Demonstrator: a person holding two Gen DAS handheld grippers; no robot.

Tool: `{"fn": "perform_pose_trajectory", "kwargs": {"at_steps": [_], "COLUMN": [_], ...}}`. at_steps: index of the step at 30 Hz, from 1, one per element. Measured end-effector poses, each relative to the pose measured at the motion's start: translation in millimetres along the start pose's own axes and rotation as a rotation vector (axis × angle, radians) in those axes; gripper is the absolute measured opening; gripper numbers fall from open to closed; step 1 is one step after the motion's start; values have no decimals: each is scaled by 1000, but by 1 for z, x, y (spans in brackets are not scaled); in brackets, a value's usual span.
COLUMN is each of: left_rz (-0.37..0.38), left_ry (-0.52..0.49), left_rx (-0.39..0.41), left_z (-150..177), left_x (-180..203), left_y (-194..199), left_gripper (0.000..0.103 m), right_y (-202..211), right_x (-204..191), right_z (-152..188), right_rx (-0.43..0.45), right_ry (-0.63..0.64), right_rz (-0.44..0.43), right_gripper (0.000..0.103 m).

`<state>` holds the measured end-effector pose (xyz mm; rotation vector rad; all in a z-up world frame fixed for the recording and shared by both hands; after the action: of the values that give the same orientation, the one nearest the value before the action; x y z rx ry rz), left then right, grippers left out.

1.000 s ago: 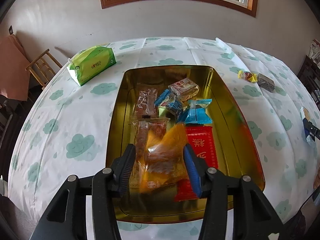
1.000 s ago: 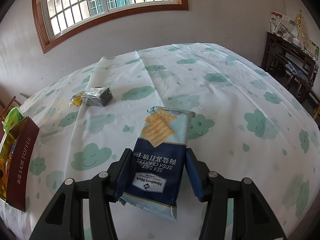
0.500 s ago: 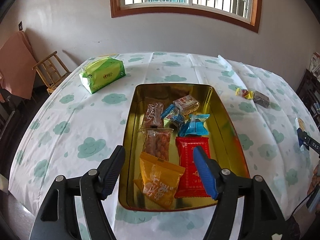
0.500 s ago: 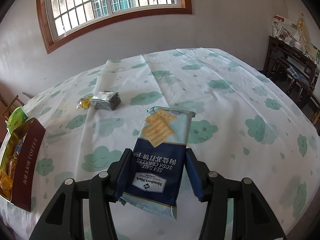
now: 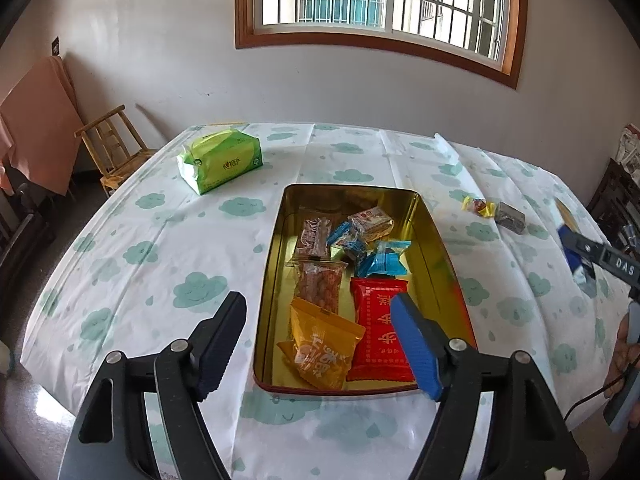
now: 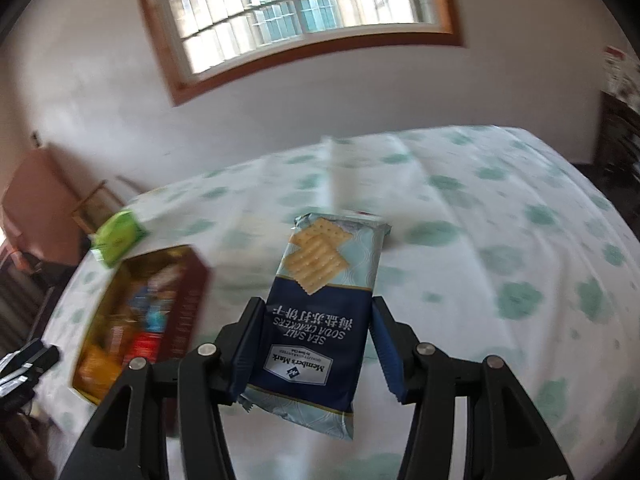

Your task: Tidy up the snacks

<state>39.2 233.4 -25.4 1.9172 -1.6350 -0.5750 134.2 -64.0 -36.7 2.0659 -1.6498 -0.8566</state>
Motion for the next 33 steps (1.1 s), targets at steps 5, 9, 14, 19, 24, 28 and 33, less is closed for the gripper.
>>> {"fn": "perform_pose_trajectory", "kwargs": {"at_steps": [5,9,14,19,24,28,33], "left_rz": [-9,-37,-56,-96,-100,-111,-117], "left_ry": [8,13,9,15,29,17,14], "left_rx": [7,3,-5,-10,-12,-7,-6], "left_z": [1,3,7,10,11,13,13], "left_x": [-8,-14,-18,-24,-30,-32,-32], "left_y": [4,4,1,-1,-3,-5,-6], "left_gripper": [72,72,72,73,73,73,73], "right_y": [-9,-21,-39,-63,-83,-95,-105], "right_x": [-55,-101,-149,-176,-187,-194,-197], "right_z": [-5,0,14,29,36,39,42], "right_rx": [-27,-65,-122,-187,-230,-251,-269], "right_ry": [46,97,175,215,236,251,253], "right_rz": [-115,-191,-249,-276,-269,-258,-249], "right_gripper": [54,54,54,54,54,54,54]}}
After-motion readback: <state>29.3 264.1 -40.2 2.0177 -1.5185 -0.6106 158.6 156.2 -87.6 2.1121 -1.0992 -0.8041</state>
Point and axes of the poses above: each gripper's, at about its wrist camera, not at the fingertips, and y roughly against the way its jaws point, x to its right, z to its underside, the point moved 4 cm from there along -y, roughly the way its jaws point, and after that the axes turned 3 degrees about x, right-handed, at the moved point
